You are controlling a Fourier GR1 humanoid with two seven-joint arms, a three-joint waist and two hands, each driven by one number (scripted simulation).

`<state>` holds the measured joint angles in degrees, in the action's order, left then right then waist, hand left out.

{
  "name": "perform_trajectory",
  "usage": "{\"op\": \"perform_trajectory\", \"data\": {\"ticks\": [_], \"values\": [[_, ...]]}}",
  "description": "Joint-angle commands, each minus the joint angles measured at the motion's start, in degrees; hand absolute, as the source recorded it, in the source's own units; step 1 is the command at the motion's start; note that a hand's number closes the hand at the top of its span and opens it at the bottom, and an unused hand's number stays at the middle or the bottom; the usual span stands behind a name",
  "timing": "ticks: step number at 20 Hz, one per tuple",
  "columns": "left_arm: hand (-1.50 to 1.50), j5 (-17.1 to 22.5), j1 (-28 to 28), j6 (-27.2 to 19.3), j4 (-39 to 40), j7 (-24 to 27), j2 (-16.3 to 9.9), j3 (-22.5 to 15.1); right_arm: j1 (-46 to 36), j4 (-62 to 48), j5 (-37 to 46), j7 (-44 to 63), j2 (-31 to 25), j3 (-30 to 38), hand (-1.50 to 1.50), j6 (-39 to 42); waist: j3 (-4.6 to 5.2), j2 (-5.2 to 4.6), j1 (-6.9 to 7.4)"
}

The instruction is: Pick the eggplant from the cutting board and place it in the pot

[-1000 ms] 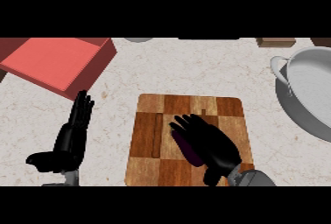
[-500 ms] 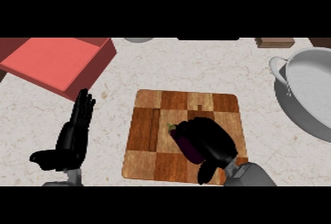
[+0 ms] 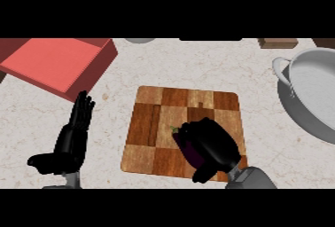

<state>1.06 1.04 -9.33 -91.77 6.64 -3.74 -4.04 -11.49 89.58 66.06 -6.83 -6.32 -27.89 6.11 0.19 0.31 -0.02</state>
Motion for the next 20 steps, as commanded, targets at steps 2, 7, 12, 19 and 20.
{"op": "perform_trajectory", "data": {"ticks": [2, 7, 12, 19, 20], "values": [[0.00, -0.1, 1.2, 0.0, -0.6, 1.0, 0.8, -0.5, -4.0, -2.8, 1.3, 5.9, 2.7, 7.3, 1.50, -2.3, -0.19, -0.35, 0.38], [0.00, -0.8, -1.0, -0.3, -1.1, 0.0, 0.6, -0.9, -9.2, -12.0, 2.7, 28.7, 3.6, 26.0, 1.50, -1.2, -0.11, -2.08, 0.61], [0.00, -0.2, -0.9, 1.6, 0.2, 0.9, 0.5, -1.7, -25.8, -19.9, 9.5, 45.1, 4.8, 32.8, 1.50, -5.1, -0.08, -1.71, 4.07], [0.00, 0.2, -2.9, 1.5, 1.8, -0.2, 0.5, -0.7, -43.8, -34.3, 20.6, 55.5, 2.4, 33.6, 1.50, -13.8, -0.14, -1.28, 3.24], [0.00, 0.9, 0.4, 2.7, -0.5, 0.8, -0.4, -0.8, -44.7, -36.2, 24.1, 60.5, 4.4, 32.2, 1.50, -14.2, -0.11, -1.12, 3.98]]}}
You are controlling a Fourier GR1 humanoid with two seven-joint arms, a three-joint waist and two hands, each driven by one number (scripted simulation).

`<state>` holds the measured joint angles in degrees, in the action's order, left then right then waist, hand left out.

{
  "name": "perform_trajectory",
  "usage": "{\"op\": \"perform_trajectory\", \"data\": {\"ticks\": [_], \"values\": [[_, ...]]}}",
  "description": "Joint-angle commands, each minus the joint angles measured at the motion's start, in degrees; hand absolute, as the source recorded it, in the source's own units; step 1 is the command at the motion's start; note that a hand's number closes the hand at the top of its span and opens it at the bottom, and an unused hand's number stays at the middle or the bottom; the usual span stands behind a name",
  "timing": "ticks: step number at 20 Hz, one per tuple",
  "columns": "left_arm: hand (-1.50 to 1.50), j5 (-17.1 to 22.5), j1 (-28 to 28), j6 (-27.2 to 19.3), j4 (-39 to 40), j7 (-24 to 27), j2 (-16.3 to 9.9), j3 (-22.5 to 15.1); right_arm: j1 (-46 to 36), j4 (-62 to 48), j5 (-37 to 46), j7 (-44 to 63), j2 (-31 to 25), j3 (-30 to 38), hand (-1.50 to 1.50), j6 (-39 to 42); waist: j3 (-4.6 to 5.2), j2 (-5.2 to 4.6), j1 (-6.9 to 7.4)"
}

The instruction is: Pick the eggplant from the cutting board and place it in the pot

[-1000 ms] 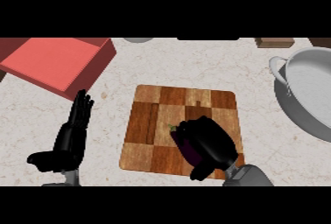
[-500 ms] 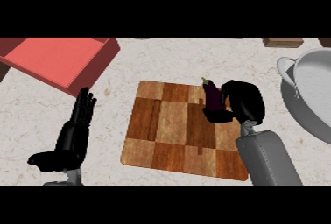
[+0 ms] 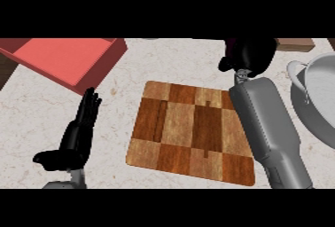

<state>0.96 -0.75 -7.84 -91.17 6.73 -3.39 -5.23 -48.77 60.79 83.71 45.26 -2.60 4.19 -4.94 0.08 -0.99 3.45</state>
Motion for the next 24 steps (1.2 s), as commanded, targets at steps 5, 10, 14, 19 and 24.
{"op": "perform_trajectory", "data": {"ticks": [5, 10, 14, 19, 24], "values": [[0.00, 0.2, -2.6, -0.5, 2.2, -0.1, 0.0, 1.7, -14.1, -15.1, 8.8, 14.4, -1.4, 2.7, 1.50, -4.6, -0.04, 0.46, -1.75], [0.00, -0.9, -1.4, -1.5, 3.3, 1.9, 0.9, 1.5, -14.7, -17.6, 8.5, 13.4, -7.0, 5.6, 1.50, -6.0, -0.06, 0.73, -2.60], [0.00, -1.4, -0.8, -2.6, 1.4, -0.2, 2.0, 0.6, -14.8, -17.9, 8.5, 14.2, -9.5, 7.0, 1.50, -4.2, -0.07, 0.87, -2.95], [0.00, -0.7, -1.7, -1.9, 2.7, -0.4, 0.7, 2.6, -8.7, -14.9, 4.7, 8.3, -16.2, 10.0, 1.50, -6.0, -0.07, 1.01, -3.64], [0.00, -0.9, 0.2, -1.5, -0.5, -1.9, 1.2, 1.1, -3.9, -17.2, 1.8, 3.6, -21.4, 13.1, 1.50, -11.0, -0.10, 0.86, -3.14]]}}
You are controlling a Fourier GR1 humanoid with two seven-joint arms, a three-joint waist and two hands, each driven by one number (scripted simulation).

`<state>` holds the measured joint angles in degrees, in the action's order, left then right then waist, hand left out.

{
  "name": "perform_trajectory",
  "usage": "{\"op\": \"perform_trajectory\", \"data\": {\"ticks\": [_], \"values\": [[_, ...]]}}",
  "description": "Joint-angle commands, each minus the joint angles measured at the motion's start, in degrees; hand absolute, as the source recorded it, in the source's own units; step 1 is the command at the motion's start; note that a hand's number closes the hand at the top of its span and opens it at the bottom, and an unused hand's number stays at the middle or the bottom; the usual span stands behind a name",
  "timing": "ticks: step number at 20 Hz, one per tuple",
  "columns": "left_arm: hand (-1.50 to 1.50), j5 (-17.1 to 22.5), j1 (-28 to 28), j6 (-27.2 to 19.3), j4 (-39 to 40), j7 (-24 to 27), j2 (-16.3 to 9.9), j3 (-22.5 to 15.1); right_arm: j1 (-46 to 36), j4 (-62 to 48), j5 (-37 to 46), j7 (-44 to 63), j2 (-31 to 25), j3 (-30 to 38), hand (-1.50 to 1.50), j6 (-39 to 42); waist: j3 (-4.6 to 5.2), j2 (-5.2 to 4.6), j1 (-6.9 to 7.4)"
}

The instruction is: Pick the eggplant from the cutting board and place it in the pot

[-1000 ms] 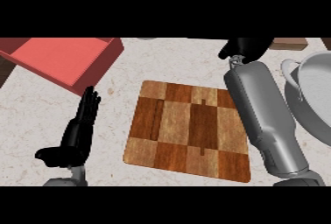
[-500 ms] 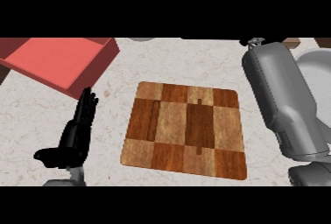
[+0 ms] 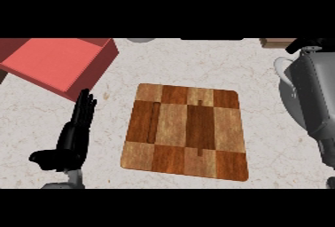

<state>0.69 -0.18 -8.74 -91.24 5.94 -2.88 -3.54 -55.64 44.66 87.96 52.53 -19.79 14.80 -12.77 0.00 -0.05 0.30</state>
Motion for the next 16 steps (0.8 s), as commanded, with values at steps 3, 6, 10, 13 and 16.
{"op": "perform_trajectory", "data": {"ticks": [3, 6, 10, 13, 16], "values": [[0.00, 0.3, 1.9, 0.7, -5.6, -3.7, -1.2, -0.1, 6.7, 2.4, -3.8, -2.6, -3.2, 2.3, 1.50, -2.1, -0.02, 0.05, 0.15], [0.00, -0.3, 2.3, 0.5, -1.6, 1.7, -0.1, 0.2, 8.5, 3.0, -8.2, -7.8, -6.3, 4.4, 1.50, 0.0, 0.00, 0.06, -0.07], [0.00, -1.1, 0.5, 0.6, -1.8, -1.9, -0.3, -0.7, 8.9, -1.7, -13.8, -13.6, -9.1, 8.1, 1.50, -0.2, -0.03, -0.02, 0.18], [0.00, -1.5, 3.3, -0.1, -2.2, 0.7, 1.5, -1.8, 12.5, -4.2, -15.2, -15.2, -7.9, 8.4, 1.50, -1.5, -0.03, -0.04, 0.29], [0.00, 1.0, -0.4, 2.3, 0.0, 0.5, -1.4, 2.0, 12.9, -9.9, -17.7, -17.2, -11.6, 11.8, 1.50, -1.6, -0.04, -0.17, 0.32]]}}
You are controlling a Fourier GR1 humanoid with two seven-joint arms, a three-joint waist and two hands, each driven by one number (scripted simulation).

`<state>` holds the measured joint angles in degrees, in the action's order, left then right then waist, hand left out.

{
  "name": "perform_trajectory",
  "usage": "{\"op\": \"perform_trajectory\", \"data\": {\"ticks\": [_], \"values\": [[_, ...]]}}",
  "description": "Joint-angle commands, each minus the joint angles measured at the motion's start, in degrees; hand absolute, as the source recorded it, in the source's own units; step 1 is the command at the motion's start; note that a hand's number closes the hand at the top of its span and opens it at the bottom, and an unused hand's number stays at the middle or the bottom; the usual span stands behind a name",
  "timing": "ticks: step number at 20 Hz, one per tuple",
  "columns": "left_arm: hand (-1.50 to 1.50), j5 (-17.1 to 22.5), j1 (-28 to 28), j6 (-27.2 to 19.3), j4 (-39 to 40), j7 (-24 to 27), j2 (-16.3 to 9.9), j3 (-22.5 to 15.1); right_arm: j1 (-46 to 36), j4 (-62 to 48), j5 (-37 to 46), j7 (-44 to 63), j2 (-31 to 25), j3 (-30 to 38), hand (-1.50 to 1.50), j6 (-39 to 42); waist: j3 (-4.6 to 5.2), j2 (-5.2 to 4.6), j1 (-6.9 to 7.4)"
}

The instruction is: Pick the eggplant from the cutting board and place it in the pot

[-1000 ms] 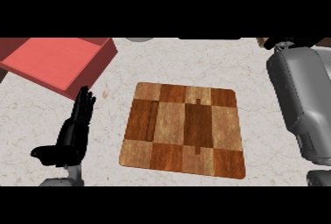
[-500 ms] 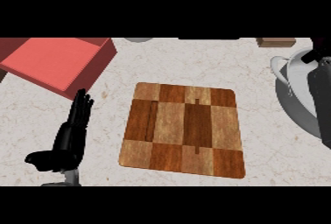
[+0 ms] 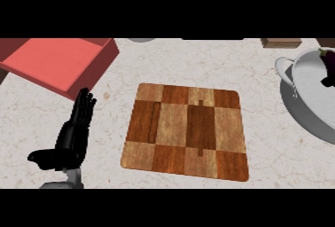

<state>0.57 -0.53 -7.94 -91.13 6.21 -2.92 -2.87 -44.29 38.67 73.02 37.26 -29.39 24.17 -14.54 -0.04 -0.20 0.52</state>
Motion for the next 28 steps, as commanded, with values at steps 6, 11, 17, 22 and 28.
{"op": "perform_trajectory", "data": {"ticks": [6, 11, 17, 22, 28], "values": [[0.00, 0.3, 3.4, 1.1, -1.2, 1.4, -0.3, -0.5, 4.0, -12.2, -6.7, 1.0, -3.6, 8.0, -1.50, -0.4, -0.05, -0.16, 0.64], [0.00, 1.6, -1.8, 1.8, 3.5, 1.4, -0.2, 1.5, 1.7, -12.1, -14.7, -13.6, -2.9, 12.0, -1.50, -5.4, -0.10, -0.39, 0.40], [0.00, -0.6, 0.3, -0.7, 0.6, 0.1, 0.5, 0.2, 2.7, -0.7, -26.1, -25.9, 2.1, 19.8, -1.50, -20.5, -0.20, 0.34, -0.92], [0.00, -1.0, 0.7, -1.1, -1.7, -1.2, 0.7, -0.5, 5.3, 2.8, -37.5, -33.0, 2.6, 26.2, -1.50, -20.2, -0.08, 0.34, -0.71], [0.00, -1.6, 5.5, -0.3, -2.0, 4.0, 2.0, -2.0, 12.6, 4.9, -46.4, -39.4, -0.8, 29.5, -1.50, -17.1, -0.01, 0.21, -0.30]]}}
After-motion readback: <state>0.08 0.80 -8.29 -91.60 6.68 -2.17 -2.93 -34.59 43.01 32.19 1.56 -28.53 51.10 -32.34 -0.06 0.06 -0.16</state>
